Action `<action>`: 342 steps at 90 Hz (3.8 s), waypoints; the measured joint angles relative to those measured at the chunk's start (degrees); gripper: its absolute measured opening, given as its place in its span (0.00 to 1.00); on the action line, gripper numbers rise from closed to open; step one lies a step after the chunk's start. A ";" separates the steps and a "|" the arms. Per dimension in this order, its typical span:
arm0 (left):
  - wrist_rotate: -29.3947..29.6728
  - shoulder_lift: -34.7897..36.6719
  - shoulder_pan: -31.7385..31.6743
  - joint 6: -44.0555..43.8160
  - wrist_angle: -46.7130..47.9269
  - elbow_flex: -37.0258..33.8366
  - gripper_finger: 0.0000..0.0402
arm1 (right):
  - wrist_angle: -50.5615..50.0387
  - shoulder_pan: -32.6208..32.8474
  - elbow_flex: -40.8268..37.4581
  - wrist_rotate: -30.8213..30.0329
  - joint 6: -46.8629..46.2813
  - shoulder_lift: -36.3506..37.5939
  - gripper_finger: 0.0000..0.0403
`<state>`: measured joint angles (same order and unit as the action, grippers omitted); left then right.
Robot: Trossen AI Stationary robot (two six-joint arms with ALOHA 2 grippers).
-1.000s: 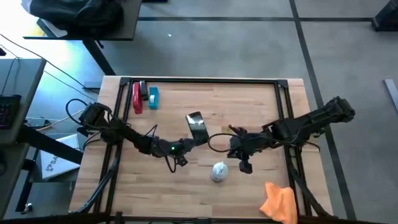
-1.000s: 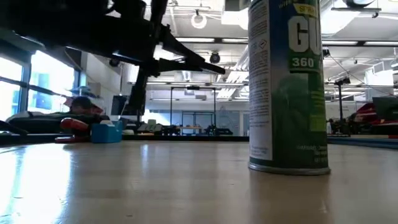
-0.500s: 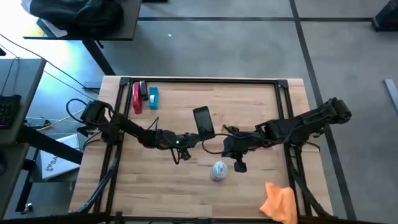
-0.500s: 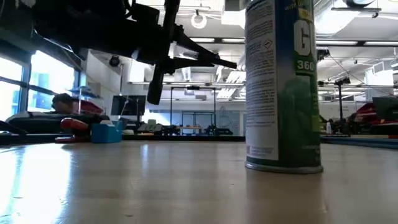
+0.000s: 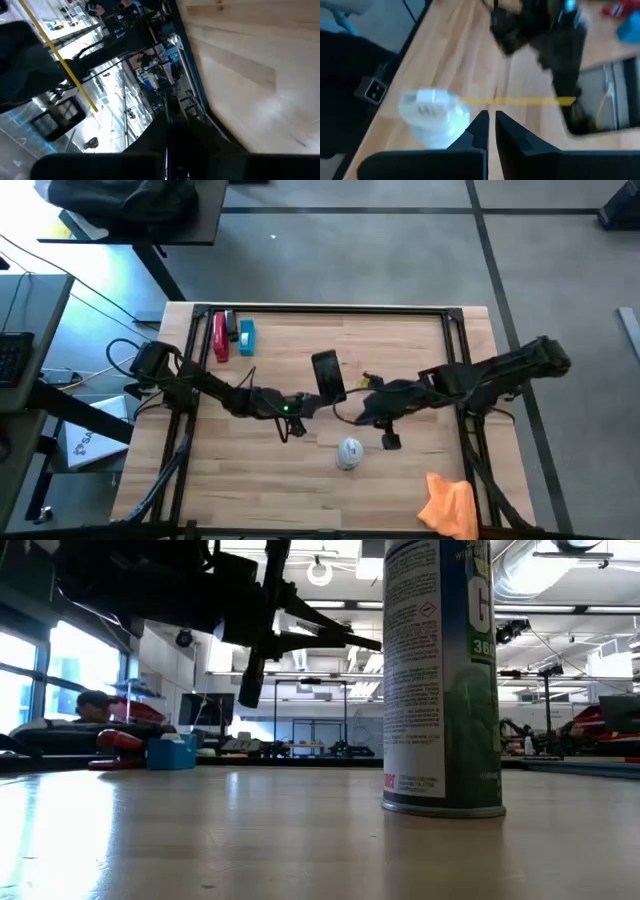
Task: Apply microfiber cloth
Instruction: Spray the front and back of the black cellphone using the white spray bottle
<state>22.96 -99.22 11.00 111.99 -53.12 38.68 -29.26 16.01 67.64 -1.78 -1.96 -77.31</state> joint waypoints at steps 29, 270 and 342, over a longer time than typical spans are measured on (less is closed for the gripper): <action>-0.81 0.00 -0.19 3.70 -0.18 2.95 0.04 | 18.66 -1.40 -7.23 8.83 4.48 -0.67 0.00; 0.67 -5.81 2.54 1.71 -4.14 6.16 0.04 | 28.33 2.14 -15.89 3.36 -2.10 -1.04 0.00; 5.35 -5.73 1.75 -1.02 -6.11 4.22 0.04 | 27.67 2.14 -15.91 3.39 -3.60 -1.11 0.00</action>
<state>28.31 -104.95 12.75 110.97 -59.23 42.89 -1.58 18.15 51.72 1.61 -5.56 -78.41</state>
